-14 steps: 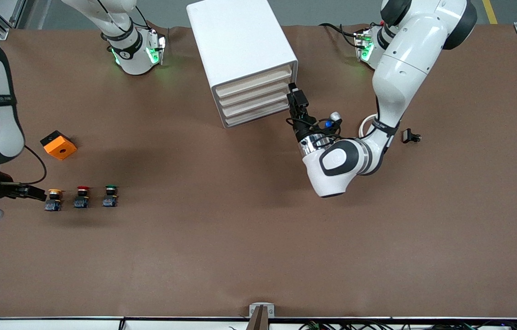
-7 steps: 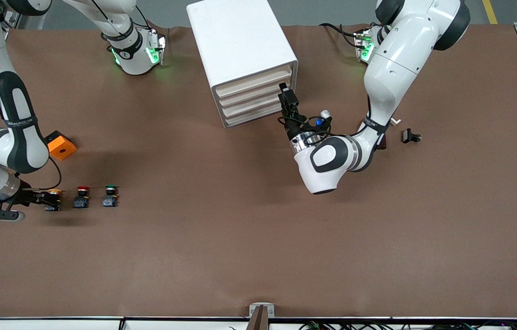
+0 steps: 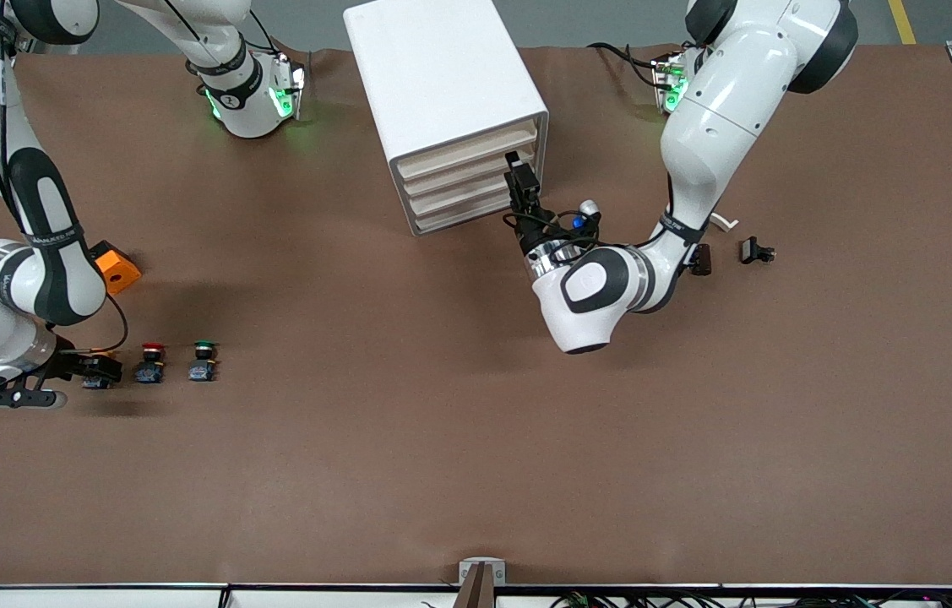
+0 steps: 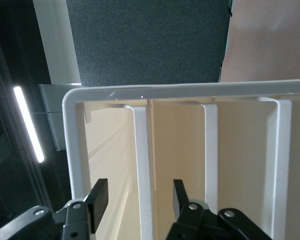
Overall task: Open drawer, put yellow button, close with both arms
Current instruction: 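Pull the drawer open with the left gripper while the right gripper grasps the yellow button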
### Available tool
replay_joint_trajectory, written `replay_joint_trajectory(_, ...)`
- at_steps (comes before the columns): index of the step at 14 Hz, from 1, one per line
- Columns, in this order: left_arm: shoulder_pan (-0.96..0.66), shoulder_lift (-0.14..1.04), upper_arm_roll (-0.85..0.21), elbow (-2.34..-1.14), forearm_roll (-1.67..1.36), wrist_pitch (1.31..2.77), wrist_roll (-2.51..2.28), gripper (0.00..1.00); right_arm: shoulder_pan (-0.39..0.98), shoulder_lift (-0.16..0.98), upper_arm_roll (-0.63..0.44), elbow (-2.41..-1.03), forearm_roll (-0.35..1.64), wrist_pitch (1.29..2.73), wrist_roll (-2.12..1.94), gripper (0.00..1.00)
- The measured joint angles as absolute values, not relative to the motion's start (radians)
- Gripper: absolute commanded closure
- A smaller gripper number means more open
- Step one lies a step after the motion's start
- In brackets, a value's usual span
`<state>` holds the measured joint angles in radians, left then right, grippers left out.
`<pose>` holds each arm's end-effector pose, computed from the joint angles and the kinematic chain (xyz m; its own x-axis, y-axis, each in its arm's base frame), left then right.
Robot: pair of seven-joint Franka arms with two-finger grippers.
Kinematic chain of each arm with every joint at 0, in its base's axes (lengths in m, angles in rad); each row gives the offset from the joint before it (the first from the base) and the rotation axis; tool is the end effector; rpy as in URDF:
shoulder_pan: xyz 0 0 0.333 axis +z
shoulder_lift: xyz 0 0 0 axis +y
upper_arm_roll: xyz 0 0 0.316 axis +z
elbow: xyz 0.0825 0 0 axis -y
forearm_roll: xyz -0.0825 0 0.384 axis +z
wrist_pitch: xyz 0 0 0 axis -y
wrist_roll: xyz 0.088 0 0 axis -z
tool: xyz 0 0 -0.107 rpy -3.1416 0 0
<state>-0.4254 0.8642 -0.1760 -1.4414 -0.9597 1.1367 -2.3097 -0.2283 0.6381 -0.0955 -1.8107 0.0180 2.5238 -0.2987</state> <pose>0.4577 -0.4216 0.2192 -0.3042 0.9525 -0.0128 0.0129 -0.0093 -0.9999 0.6265 -0.2056 0.1965 0.9980 -0.0164 0.0610 -0.0204 -0.9976 0.0662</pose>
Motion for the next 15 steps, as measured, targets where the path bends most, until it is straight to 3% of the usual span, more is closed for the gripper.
replay_joint_trajectory(8, -0.496, 0.864, -0.176, -1.446, -0.965, 1.147, -2.31, 0.58, -0.24, 0.661, -0.097, -1.81, 0.018, 2.538, -0.346, 0.01)
replay_joint_trajectory(10, -0.506, 0.864, -0.177, -1.457, -0.965, 1.147, -2.31, 0.61, -0.241, 0.661, -0.097, -1.81, 0.022, 2.54, -0.346, 0.16)
replay_joint_trajectory(13, -0.521, 0.864, -0.178, -1.469, -0.966, 1.147, -2.31, 0.79, -0.241, 0.661, -0.097, -1.81, 0.027, 2.54, -0.346, 0.22)
replay_joint_trajectory(15, -0.53, 0.864, -0.179, -1.471, -0.967, 1.144, -2.31, 0.91, -0.241, 0.661, -0.097, -1.81, 0.028, 2.54, -0.346, 0.34)
